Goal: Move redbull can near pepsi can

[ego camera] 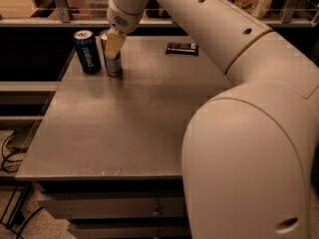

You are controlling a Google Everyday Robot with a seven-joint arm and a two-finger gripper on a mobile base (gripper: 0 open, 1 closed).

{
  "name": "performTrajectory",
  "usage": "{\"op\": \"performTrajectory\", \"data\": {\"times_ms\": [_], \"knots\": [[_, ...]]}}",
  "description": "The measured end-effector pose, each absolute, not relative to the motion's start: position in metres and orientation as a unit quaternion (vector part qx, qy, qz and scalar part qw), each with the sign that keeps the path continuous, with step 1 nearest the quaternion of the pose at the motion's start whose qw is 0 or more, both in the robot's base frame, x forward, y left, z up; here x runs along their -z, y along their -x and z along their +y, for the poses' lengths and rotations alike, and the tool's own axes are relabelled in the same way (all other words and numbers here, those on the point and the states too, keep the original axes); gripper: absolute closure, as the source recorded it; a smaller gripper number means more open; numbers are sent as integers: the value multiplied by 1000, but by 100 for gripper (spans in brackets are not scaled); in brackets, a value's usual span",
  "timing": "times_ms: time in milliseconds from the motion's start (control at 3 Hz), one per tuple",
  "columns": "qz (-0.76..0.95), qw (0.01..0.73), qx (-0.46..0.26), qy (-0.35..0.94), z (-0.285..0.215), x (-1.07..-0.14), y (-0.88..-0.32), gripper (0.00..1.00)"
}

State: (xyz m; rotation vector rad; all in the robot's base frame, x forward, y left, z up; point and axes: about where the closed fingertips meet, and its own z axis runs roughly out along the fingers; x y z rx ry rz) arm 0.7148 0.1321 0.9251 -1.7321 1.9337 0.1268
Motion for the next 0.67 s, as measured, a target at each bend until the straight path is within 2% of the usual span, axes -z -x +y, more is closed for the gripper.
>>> {"op": "performTrajectory", "data": {"times_ms": [333,667], "knots": [[722,259,-48,639,129,-917,-717,0],[722,259,-48,639,129,-917,-717,0]]}}
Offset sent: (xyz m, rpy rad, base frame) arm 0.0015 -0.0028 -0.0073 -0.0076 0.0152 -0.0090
